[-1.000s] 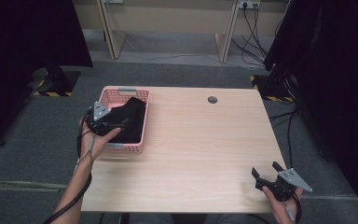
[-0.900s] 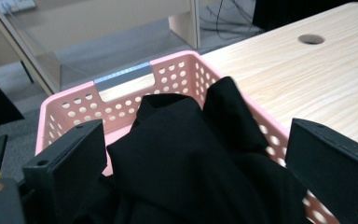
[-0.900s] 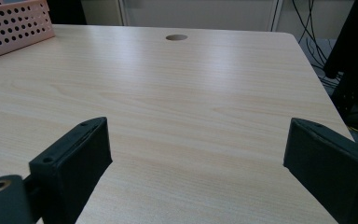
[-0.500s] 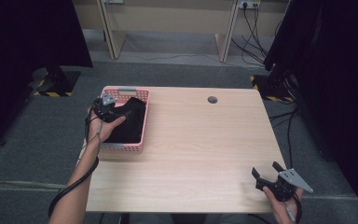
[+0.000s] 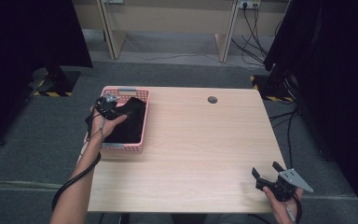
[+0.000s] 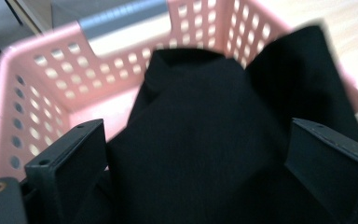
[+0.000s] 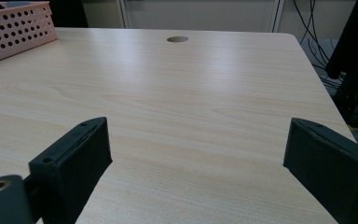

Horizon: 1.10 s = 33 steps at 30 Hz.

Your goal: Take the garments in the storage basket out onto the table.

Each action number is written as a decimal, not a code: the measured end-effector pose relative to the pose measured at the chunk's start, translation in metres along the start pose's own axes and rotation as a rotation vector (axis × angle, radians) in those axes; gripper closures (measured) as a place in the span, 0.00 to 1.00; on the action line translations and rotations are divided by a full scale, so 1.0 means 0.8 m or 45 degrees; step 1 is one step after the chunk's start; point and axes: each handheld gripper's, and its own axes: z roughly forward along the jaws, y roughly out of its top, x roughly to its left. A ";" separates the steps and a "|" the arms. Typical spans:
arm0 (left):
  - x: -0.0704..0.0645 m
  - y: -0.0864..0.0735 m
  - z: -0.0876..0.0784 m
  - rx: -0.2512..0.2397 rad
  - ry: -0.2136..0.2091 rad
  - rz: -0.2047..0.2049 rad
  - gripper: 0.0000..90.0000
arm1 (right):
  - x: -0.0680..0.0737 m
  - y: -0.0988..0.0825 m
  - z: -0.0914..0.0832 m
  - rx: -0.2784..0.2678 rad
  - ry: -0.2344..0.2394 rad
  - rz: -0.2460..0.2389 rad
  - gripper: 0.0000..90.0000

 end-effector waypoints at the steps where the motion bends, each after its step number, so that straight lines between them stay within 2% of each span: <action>1: -0.001 -0.002 0.007 0.039 -0.019 -0.008 0.05 | 0.000 0.000 0.000 0.000 0.000 0.000 0.08; 3: -0.001 -0.002 0.007 0.039 -0.019 -0.008 0.05 | 0.000 0.000 0.000 0.000 0.001 0.002 0.08; 4: -0.002 -0.005 0.012 0.072 -0.026 -0.008 0.05 | 0.000 0.000 0.000 0.000 0.001 0.002 0.08; 6: -0.002 -0.005 0.012 0.072 -0.026 -0.008 0.05 | 0.000 0.000 0.000 0.000 0.004 0.004 0.08; 7: -0.004 -0.012 0.022 0.104 -0.034 -0.008 0.05 | 0.000 0.000 0.000 0.000 0.004 0.004 0.08; 9: -0.004 -0.012 0.022 0.104 -0.034 -0.008 0.04 | 0.000 0.000 0.000 0.003 0.005 0.003 0.08; 10: -0.006 -0.016 0.028 0.122 -0.033 -0.017 0.04 | 0.000 0.000 0.000 0.003 0.005 0.003 0.08; 12: -0.006 -0.016 0.028 0.122 -0.033 -0.017 0.03 | 0.000 0.000 0.000 0.004 0.005 0.000 0.08; 13: -0.008 -0.017 0.033 0.132 -0.009 -0.003 0.03 | 0.000 0.000 0.000 0.004 0.005 0.000 0.08; 17: -0.010 -0.019 0.035 0.126 -0.003 -0.007 0.05 | 0.000 0.000 0.000 0.003 0.006 0.000 0.08; 18: -0.010 -0.019 0.035 0.126 -0.003 -0.007 0.10 | 0.000 0.000 0.000 0.003 0.006 0.000 0.08; 20: -0.011 -0.019 0.036 0.117 -0.003 -0.004 0.10 | 0.000 0.000 0.000 0.003 0.006 -0.002 0.08; 21: -0.011 -0.019 0.035 0.111 -0.005 0.002 0.14 | 0.000 0.000 0.000 0.002 0.007 -0.003 0.08; 22: -0.014 -0.018 0.033 0.095 -0.032 0.025 0.29 | 0.000 0.000 0.000 0.001 0.007 -0.002 0.08; 24: -0.017 -0.016 0.030 0.083 -0.035 0.067 0.48 | 0.000 0.000 0.000 0.000 0.008 0.001 0.08; 26: -0.021 -0.015 0.028 0.063 -0.034 0.108 0.61 | -0.001 0.000 0.000 -0.002 0.008 0.008 0.08; 28: -0.022 -0.015 0.026 0.038 -0.041 0.129 0.67 | -0.001 0.000 -0.001 -0.006 0.007 0.012 0.08; 31: -0.017 -0.018 0.019 -0.026 -0.063 0.088 0.71 | -0.002 0.000 -0.001 -0.005 0.010 0.017 0.08; 32: -0.017 -0.018 0.019 -0.026 -0.063 0.088 0.72 | -0.002 0.000 -0.001 -0.005 0.010 0.016 0.08; 33: -0.014 -0.018 0.016 -0.052 -0.068 0.064 0.72 | -0.001 0.000 -0.001 -0.006 0.012 0.013 0.08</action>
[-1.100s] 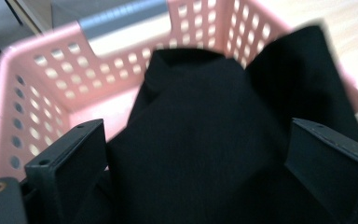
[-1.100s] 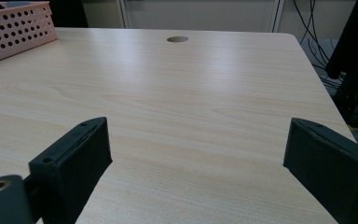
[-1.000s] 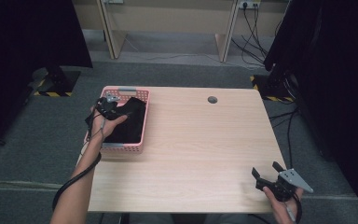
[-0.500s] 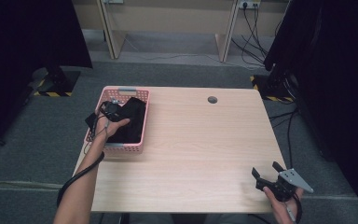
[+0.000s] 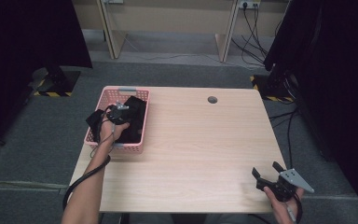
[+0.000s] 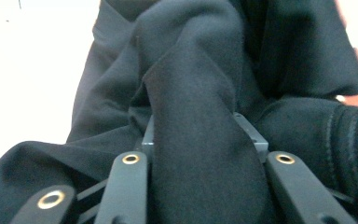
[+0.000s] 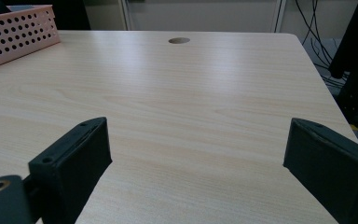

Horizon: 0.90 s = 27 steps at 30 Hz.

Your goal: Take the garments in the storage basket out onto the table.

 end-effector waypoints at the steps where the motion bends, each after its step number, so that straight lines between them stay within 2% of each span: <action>1: 0.005 -0.001 -0.008 -0.086 -0.003 -0.042 0.72 | 0.000 0.000 0.000 -0.001 0.001 -0.003 0.08; 2: 0.005 -0.001 -0.008 -0.086 -0.003 -0.042 0.72 | 0.001 0.000 0.000 -0.001 0.001 -0.004 0.08; 3: 0.010 -0.001 -0.019 -0.184 -0.006 -0.101 0.73 | 0.001 0.000 0.000 0.000 0.000 -0.006 0.08; 4: 0.011 0.000 -0.024 -0.232 0.004 -0.113 0.73 | 0.001 0.000 0.000 0.000 0.000 -0.006 0.08; 5: 0.011 0.000 -0.024 -0.232 0.004 -0.113 0.73 | 0.001 0.000 0.000 0.001 0.000 -0.005 0.08; 6: 0.012 0.006 -0.037 -0.332 0.015 -0.128 0.73 | 0.001 0.000 0.000 0.000 0.000 -0.004 0.08; 7: 0.012 0.006 -0.037 -0.332 0.015 -0.128 0.73 | 0.001 0.000 0.000 0.000 0.000 -0.004 0.08; 10: 0.011 0.019 -0.055 -0.448 0.030 -0.132 0.73 | 0.000 0.000 0.000 -0.005 0.002 0.002 0.08; 11: 0.010 0.032 -0.073 -0.541 0.039 -0.139 0.73 | -0.001 0.000 0.000 -0.005 0.003 0.005 0.08; 13: 0.010 0.037 -0.079 -0.566 0.041 -0.136 0.73 | -0.001 0.000 -0.001 -0.005 0.003 0.008 0.08; 14: 0.009 0.051 -0.094 -0.631 0.041 -0.134 0.73 | -0.001 0.000 -0.001 -0.008 0.004 0.007 0.08; 18: 0.005 0.075 -0.124 -0.747 0.037 -0.130 0.73 | -0.001 0.000 -0.001 -0.009 0.006 0.004 0.08; 22: 0.001 0.099 -0.148 -0.832 0.007 -0.133 0.73 | -0.001 0.000 -0.001 -0.010 0.007 0.007 0.08; 24: -0.001 0.105 -0.154 -0.848 0.000 -0.126 0.73 | -0.001 0.000 -0.001 -0.010 0.007 0.008 0.08; 25: -0.004 0.118 -0.165 -0.876 0.001 -0.105 0.73 | -0.001 0.000 -0.001 -0.010 0.008 0.010 0.08; 27: -0.008 0.131 -0.175 -0.910 -0.003 -0.093 0.73 | -0.001 0.000 -0.001 -0.009 0.008 0.011 0.08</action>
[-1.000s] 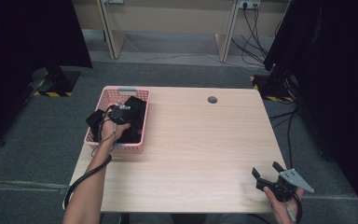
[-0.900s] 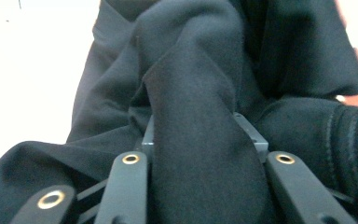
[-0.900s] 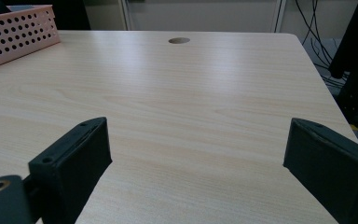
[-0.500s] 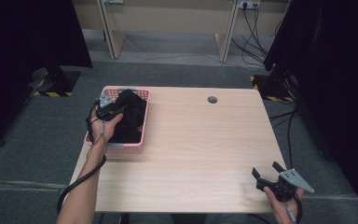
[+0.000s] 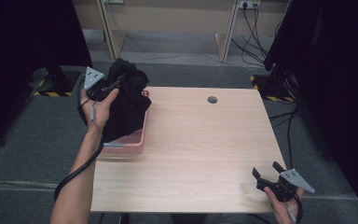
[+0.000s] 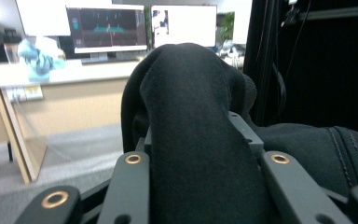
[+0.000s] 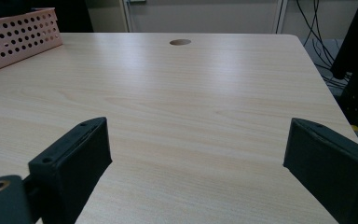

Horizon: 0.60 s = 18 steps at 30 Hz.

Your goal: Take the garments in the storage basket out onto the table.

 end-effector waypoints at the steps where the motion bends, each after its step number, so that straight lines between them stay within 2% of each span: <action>1: -0.002 0.008 0.000 -0.016 -0.002 0.006 0.74 | 0.000 0.000 0.000 -0.001 0.000 0.000 0.08; 5: -0.011 0.030 0.002 -0.055 -0.018 0.014 0.74 | 0.000 0.000 0.000 -0.003 0.001 -0.001 0.08; 6: -0.019 0.044 0.003 -0.076 -0.033 0.031 0.74 | 0.000 0.000 0.000 -0.003 0.002 0.000 0.08; 10: -0.035 0.070 0.006 -0.115 -0.075 0.043 0.74 | 0.000 0.000 0.000 -0.005 0.002 0.001 0.08; 11: -0.035 0.070 0.006 -0.115 -0.075 0.043 0.74 | 0.000 0.000 0.000 -0.005 0.003 0.001 0.08; 12: -0.044 0.081 0.008 -0.139 -0.106 0.039 0.74 | 0.000 0.000 0.000 -0.005 0.003 0.001 0.08; 13: -0.044 0.081 0.008 -0.139 -0.106 0.039 0.74 | 0.000 0.000 0.000 -0.005 0.003 0.001 0.08; 14: -0.052 0.090 0.009 -0.156 -0.136 0.022 0.74 | 0.000 0.000 0.000 -0.004 0.003 0.000 0.08; 16: -0.054 0.093 0.010 -0.160 -0.144 0.024 0.74 | 0.000 0.000 0.000 -0.004 0.003 0.000 0.08; 18: -0.066 0.105 0.012 -0.184 -0.181 0.015 0.74 | 0.000 0.000 0.000 -0.003 0.004 -0.001 0.08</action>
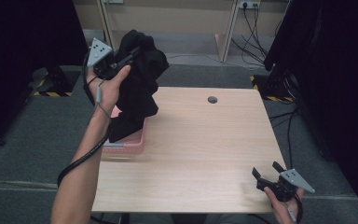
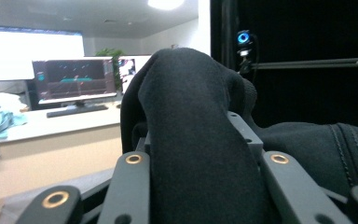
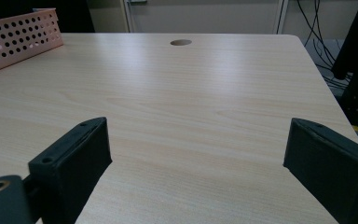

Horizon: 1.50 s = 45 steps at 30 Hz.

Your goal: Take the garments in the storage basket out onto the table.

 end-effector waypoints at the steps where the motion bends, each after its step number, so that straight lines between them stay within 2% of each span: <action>1: -0.003 0.003 0.002 -0.010 -0.014 -0.007 0.74 | 0.000 0.000 0.000 -0.001 0.000 -0.001 0.08; 5: -0.020 0.017 0.009 -0.031 -0.062 -0.030 0.74 | 0.000 0.000 0.000 -0.001 0.001 0.000 0.08; 6: -0.027 0.020 0.011 -0.030 -0.076 -0.050 0.74 | 0.000 0.000 0.000 0.000 0.001 0.001 0.08; 7: -0.030 0.024 0.014 -0.048 -0.084 -0.016 0.74 | 0.000 0.000 0.000 0.000 0.001 0.002 0.08; 14: -0.057 0.034 0.035 -0.045 -0.123 -0.021 0.74 | -0.001 0.000 0.000 -0.009 0.002 0.001 0.08; 21: -0.080 0.034 0.052 -0.027 -0.159 -0.005 0.75 | 0.000 0.000 -0.001 -0.008 0.004 0.000 0.08; 22: -0.088 0.033 0.057 -0.022 -0.178 -0.002 0.75 | -0.001 0.000 -0.001 -0.007 0.004 0.000 0.08; 24: -0.093 0.033 0.061 -0.020 -0.191 0.000 0.75 | -0.001 0.000 0.000 -0.007 0.004 0.000 0.08; 26: -0.108 0.034 0.069 -0.025 -0.230 -0.016 0.75 | 0.000 0.000 0.000 -0.007 0.004 0.001 0.08; 28: -0.111 0.034 0.071 -0.026 -0.239 -0.023 0.75 | 0.000 0.000 0.000 -0.007 0.004 0.000 0.08; 32: -0.134 0.035 0.084 -0.020 -0.286 -0.020 0.75 | 0.000 0.000 0.000 -0.008 0.004 0.001 0.08; 37: -0.150 0.032 0.094 -0.008 -0.310 -0.026 0.75 | 0.000 0.000 0.000 -0.009 0.006 -0.003 0.08; 44: -0.173 0.023 0.109 0.019 -0.339 -0.007 0.75 | -0.001 0.000 0.000 -0.009 0.007 0.001 0.08; 45: -0.180 0.022 0.113 0.023 -0.355 -0.002 0.75 | 0.000 0.000 0.000 -0.009 0.007 0.001 0.08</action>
